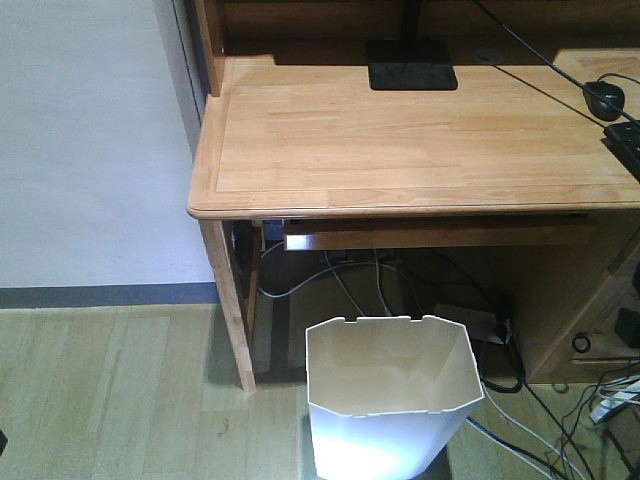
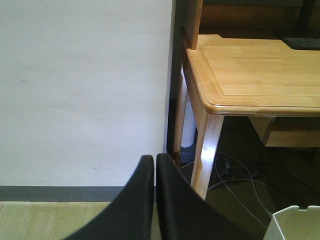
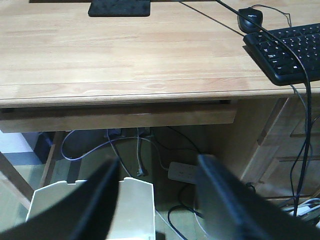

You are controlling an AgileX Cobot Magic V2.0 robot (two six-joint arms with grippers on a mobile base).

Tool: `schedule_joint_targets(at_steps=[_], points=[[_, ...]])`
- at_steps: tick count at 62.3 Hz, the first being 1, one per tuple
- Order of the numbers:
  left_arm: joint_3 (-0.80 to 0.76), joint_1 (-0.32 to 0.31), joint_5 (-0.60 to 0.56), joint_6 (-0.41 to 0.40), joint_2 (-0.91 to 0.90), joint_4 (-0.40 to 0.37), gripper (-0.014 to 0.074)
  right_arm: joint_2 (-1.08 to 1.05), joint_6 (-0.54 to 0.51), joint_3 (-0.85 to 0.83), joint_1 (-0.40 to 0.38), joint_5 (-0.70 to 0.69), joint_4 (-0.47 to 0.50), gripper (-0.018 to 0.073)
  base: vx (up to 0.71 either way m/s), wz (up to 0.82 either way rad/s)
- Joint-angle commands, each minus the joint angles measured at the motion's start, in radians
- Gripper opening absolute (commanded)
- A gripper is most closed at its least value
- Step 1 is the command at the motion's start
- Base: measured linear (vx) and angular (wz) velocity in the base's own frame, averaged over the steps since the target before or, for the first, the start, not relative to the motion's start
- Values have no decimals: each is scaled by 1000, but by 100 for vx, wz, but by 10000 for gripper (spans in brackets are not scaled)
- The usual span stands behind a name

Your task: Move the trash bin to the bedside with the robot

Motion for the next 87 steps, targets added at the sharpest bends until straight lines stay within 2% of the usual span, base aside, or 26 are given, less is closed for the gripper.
schedule_joint_targets(at_steps=[1,9,25,41,52,57,72,87], points=[[3,-1,-73,-4,18,-2,-6,8,-8,-36,-1,-64,-6,538,0,0],[3,-1,-73,-4,18,-2,-6,8,-8,-36,-1,-64,0,596,0,0],[3,-1,-73,-4,18,-2,-6,32,17,-56,-1,-79,25,572,0,0],[3,-1,-73,-4,18,-2,-6,274,16,-195,-1,46,29,564,0,0],[3,-1,-73,-4,18,-2,-6,470,14,-283,-1,71,65,564,0,0],[3,-1,-73,-4,18,-2,-6,552,-27,-310,-1,67,99,563,0,0],[3,-1,-73,-4,18,-2,-6,836,-239,-399,-2,73,215,563,0,0],[3,-1,-73,-4,18,-2,-6,1120,-350,-468,-3,25,238,563,0,0]])
